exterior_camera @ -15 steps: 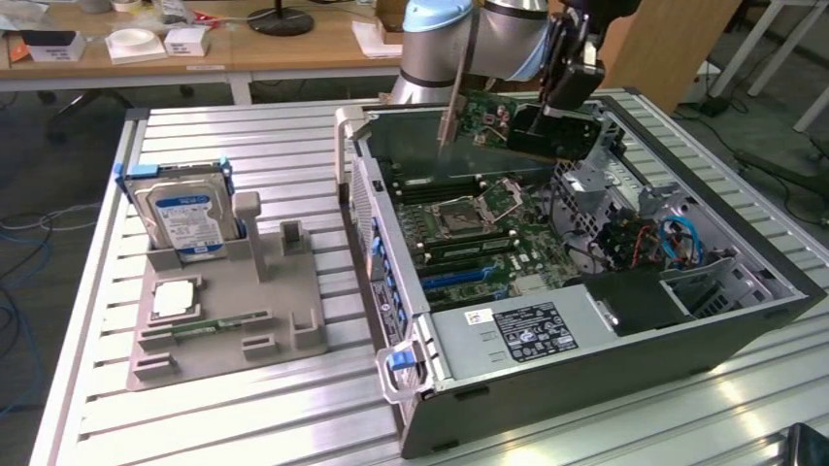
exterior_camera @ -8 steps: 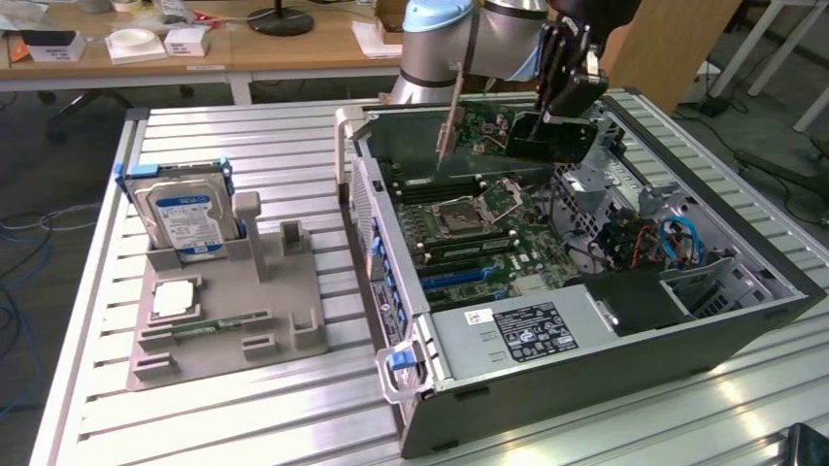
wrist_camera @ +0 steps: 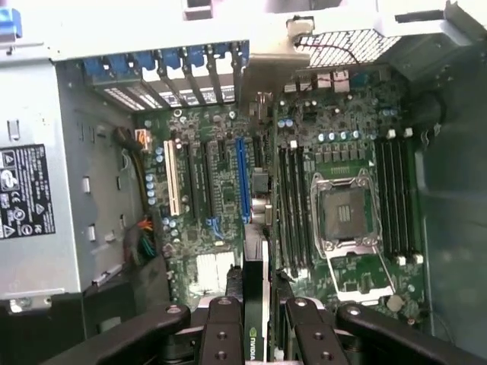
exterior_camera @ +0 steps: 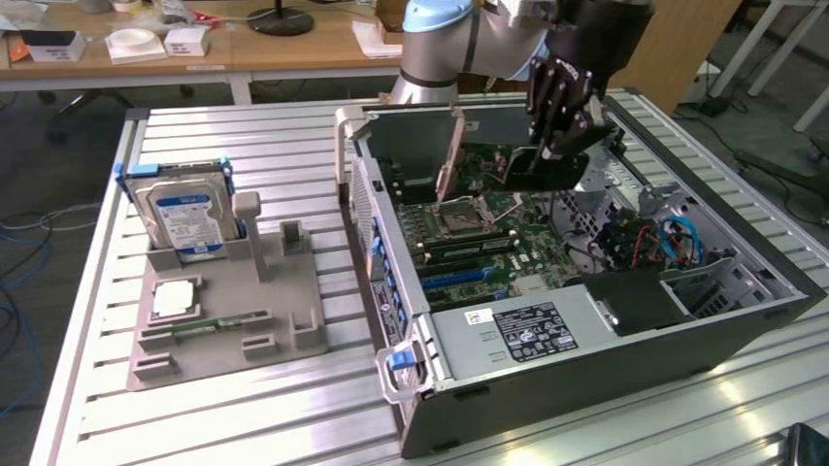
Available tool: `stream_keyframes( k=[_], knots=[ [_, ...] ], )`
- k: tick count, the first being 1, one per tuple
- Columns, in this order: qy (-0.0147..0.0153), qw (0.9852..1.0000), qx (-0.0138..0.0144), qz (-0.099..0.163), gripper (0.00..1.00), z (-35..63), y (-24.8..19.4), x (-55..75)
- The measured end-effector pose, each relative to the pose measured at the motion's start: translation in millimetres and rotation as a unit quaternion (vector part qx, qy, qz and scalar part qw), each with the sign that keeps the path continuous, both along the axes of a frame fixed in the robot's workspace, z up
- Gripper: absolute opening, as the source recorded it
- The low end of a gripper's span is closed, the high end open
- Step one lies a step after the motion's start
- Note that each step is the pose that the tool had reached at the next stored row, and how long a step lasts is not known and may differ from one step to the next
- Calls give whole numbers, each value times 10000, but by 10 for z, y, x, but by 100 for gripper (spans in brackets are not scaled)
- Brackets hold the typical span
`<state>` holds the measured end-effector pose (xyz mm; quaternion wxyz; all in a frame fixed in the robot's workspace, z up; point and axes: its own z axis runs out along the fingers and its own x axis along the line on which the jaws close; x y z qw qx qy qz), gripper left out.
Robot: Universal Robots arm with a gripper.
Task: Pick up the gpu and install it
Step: 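Insert the gpu into the slot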
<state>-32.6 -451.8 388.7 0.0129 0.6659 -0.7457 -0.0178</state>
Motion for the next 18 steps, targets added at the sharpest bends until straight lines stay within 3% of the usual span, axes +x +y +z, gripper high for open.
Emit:
stream_keyframes(
  k=[2,7,12,18],
  knots=[
    [-1,9999,44,123,26,-17,1,0],
    [1,9987,45,510,26,-89,0,-3],
    [42,9985,47,551,26,-172,0,-35],
    [35,9979,46,638,26,-261,-14,-38]
  ],
)
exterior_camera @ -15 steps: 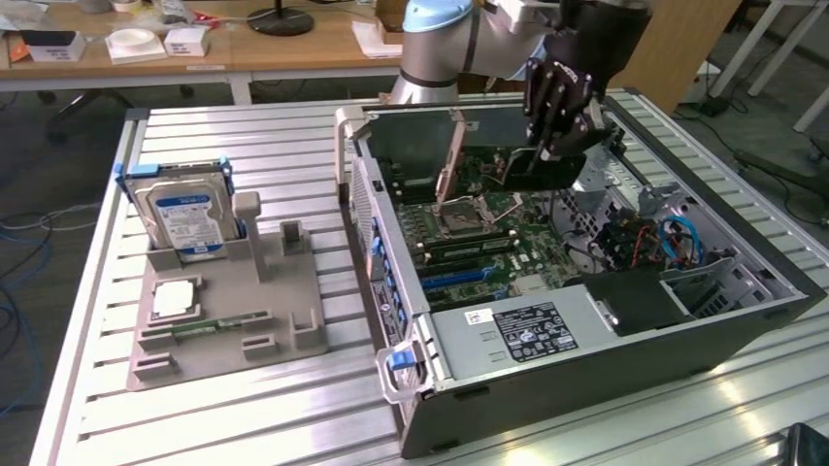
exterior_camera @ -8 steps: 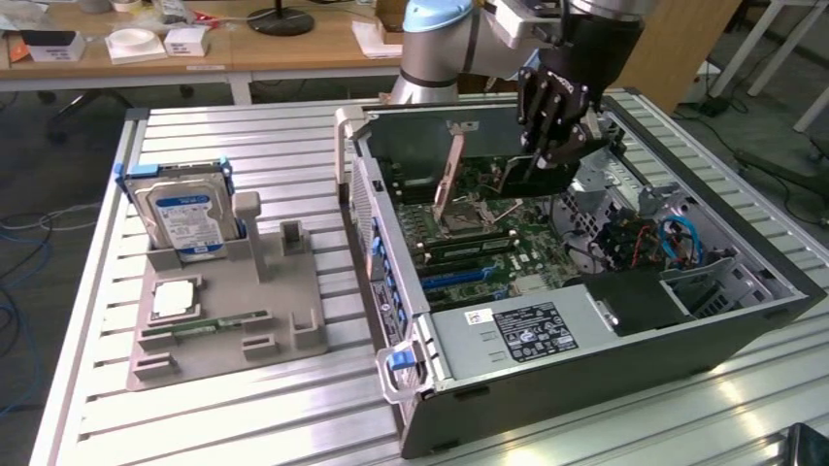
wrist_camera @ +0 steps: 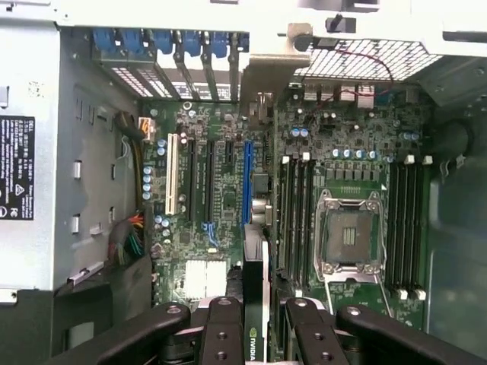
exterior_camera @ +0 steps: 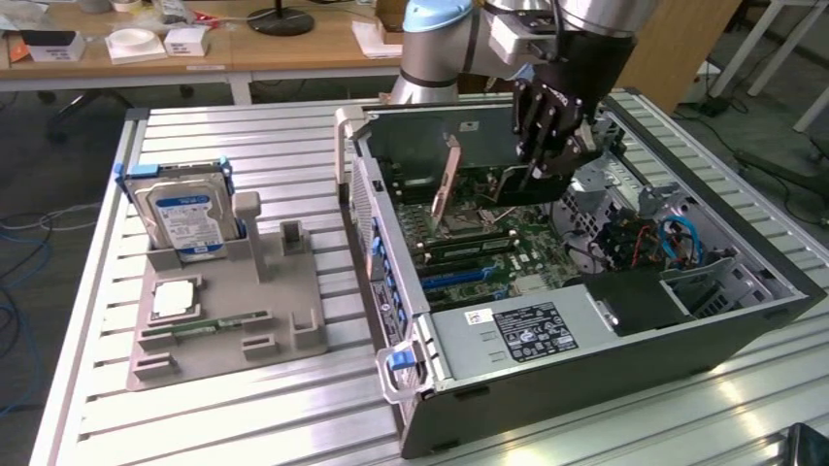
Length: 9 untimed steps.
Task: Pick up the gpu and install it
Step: 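Insert the gpu into the slot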
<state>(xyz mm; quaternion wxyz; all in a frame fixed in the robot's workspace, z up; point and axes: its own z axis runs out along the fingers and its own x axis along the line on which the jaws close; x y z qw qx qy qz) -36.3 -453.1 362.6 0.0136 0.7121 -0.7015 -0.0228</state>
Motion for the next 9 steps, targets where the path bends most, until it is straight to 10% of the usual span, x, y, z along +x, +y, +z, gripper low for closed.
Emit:
stream_keyframes(
  k=[5,9],
  knots=[
    [-40,10000,0,62,26,-50,-14,-34],
    [-159,9999,0,63,26,-83,-14,-137]
  ],
)
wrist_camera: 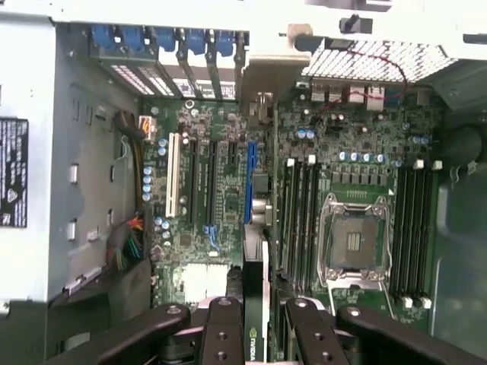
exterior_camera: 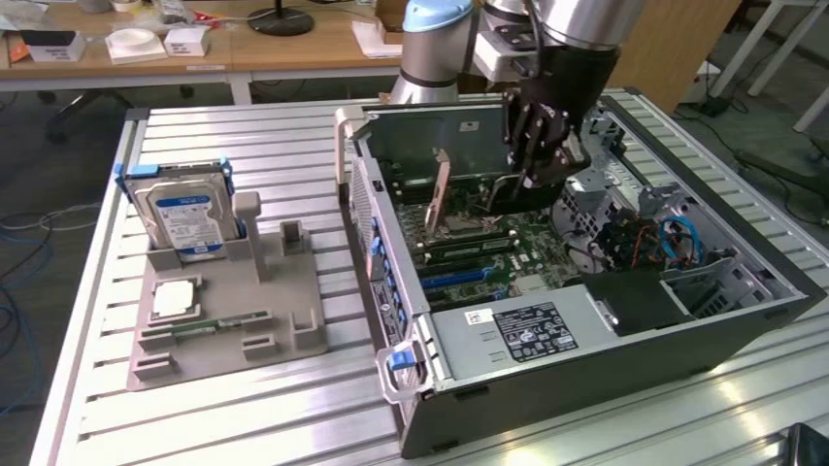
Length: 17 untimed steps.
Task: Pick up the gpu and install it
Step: 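Insert the gpu into the slot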
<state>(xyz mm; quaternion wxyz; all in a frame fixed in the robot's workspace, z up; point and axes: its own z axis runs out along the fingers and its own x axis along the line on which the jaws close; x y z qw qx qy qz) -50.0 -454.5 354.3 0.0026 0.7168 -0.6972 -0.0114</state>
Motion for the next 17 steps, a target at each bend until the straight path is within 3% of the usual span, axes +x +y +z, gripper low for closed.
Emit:
stream_keyframes(
  k=[2,7,17],
  knots=[
    [-18,10000,-1,-35,26,-31,3,-31],
    [-19,9996,-8,-282,26,-122,13,-49],
    [-19,9996,-8,-292,26,-304,13,-94]
  ],
)
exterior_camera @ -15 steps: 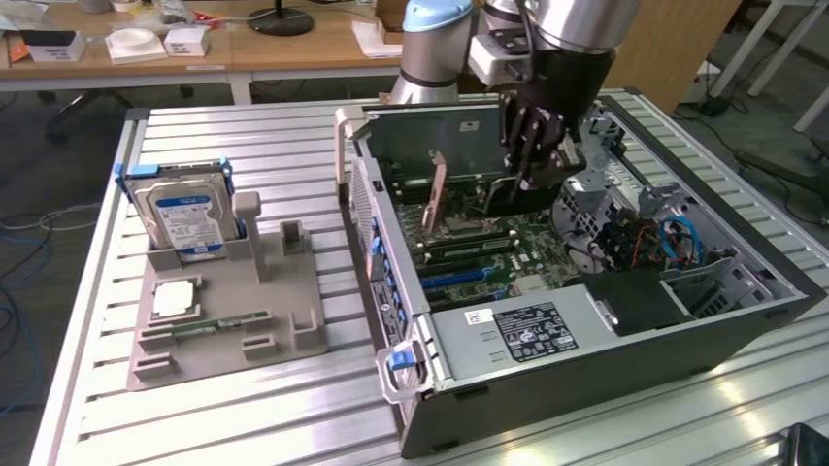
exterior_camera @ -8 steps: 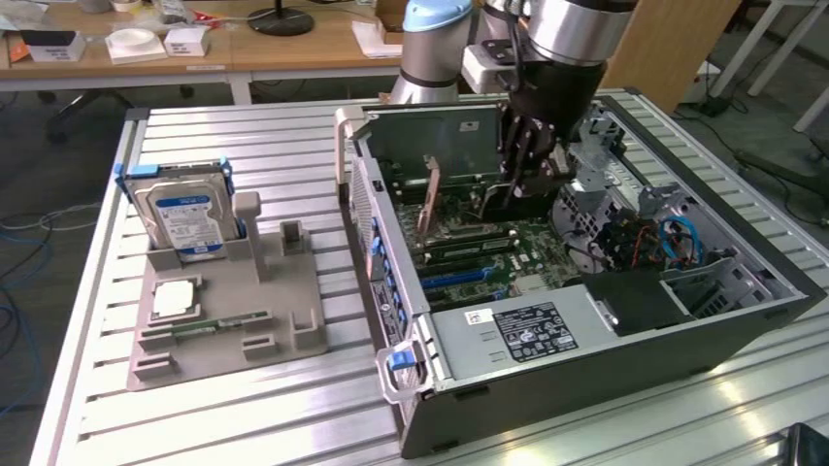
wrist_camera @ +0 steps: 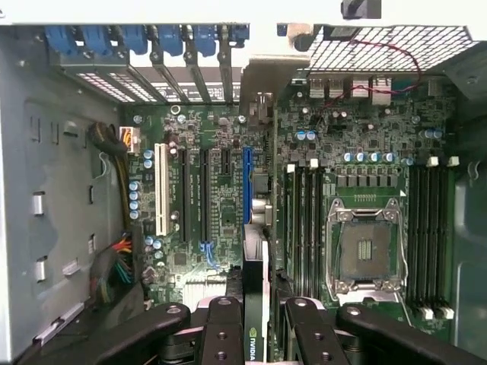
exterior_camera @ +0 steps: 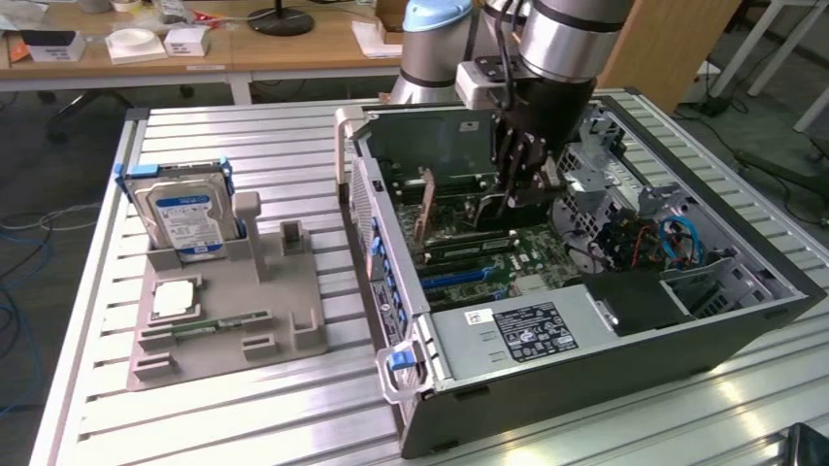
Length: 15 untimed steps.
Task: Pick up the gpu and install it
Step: 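Insert the gpu into the slot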
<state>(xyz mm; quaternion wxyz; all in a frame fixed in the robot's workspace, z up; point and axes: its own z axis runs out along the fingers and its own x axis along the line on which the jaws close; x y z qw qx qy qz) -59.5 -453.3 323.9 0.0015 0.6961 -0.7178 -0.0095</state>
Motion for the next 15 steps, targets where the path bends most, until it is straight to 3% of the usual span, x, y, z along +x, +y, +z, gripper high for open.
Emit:
stream_keyframes(
  k=[15],
  knots=[
    [0,10000,0,0,26,-273,0,-39]
  ],
)
